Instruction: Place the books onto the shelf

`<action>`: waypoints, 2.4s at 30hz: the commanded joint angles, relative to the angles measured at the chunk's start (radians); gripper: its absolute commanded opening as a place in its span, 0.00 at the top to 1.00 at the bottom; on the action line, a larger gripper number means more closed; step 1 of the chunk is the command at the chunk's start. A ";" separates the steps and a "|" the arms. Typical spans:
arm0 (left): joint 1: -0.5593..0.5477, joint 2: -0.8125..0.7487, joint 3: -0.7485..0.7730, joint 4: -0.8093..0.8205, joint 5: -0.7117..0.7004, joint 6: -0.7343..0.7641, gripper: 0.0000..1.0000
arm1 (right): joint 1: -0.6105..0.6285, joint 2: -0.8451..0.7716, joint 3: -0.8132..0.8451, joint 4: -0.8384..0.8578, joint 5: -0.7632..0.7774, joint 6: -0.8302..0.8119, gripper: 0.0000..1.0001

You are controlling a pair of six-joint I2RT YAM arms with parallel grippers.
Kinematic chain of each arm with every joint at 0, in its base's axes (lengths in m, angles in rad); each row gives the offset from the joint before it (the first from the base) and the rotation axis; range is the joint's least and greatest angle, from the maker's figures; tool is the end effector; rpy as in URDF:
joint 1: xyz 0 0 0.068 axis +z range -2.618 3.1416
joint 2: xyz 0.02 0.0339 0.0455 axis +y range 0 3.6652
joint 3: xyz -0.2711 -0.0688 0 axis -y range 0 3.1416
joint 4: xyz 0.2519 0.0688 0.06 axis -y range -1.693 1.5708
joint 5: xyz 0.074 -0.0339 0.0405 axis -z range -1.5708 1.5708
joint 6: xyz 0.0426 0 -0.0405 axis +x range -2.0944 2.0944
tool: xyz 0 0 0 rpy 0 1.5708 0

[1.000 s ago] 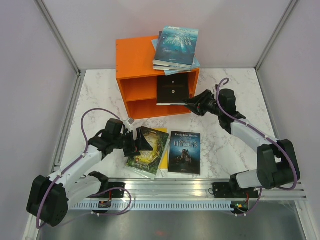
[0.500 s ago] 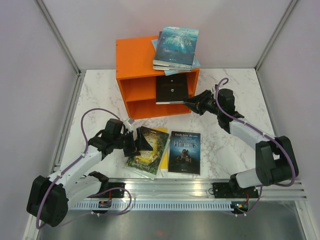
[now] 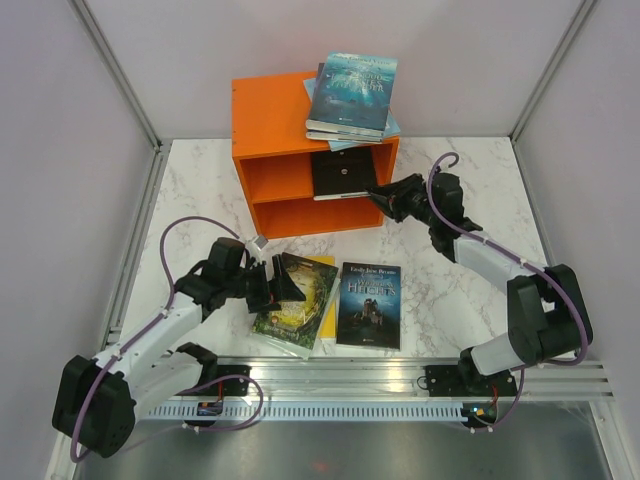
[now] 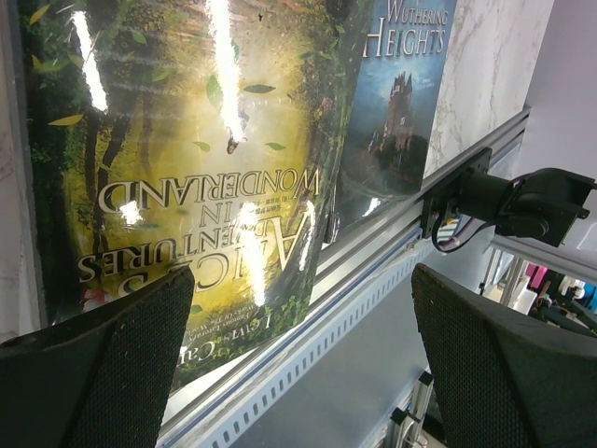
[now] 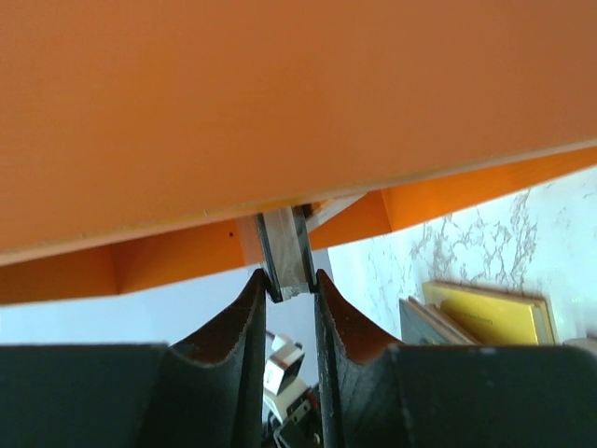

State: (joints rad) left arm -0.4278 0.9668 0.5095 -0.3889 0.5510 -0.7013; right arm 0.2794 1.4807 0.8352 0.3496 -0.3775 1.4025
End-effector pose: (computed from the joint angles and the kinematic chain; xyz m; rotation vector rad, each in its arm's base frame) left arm 0.1651 -0.0998 0.1967 -0.0779 2.5958 -1.1404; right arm 0.3240 0.1093 0.2468 0.8747 1.9534 1.4396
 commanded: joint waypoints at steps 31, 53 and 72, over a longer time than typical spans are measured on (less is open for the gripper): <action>0.029 0.185 0.152 -0.171 -0.388 0.005 0.00 | 0.360 -0.433 -0.403 -0.216 0.097 -0.146 0.02; 0.037 0.154 0.193 -0.223 -0.514 0.048 0.00 | 0.458 -0.280 -0.328 -0.219 0.092 -0.192 0.02; -0.256 0.285 0.198 -0.059 -0.401 -0.155 0.00 | 0.483 -0.142 -0.327 -0.112 0.068 -0.186 0.02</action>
State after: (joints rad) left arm -0.6376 1.2385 0.6426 -0.4908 0.1368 -0.7715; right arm 0.7574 1.3243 0.4759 0.1848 -0.2993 1.2263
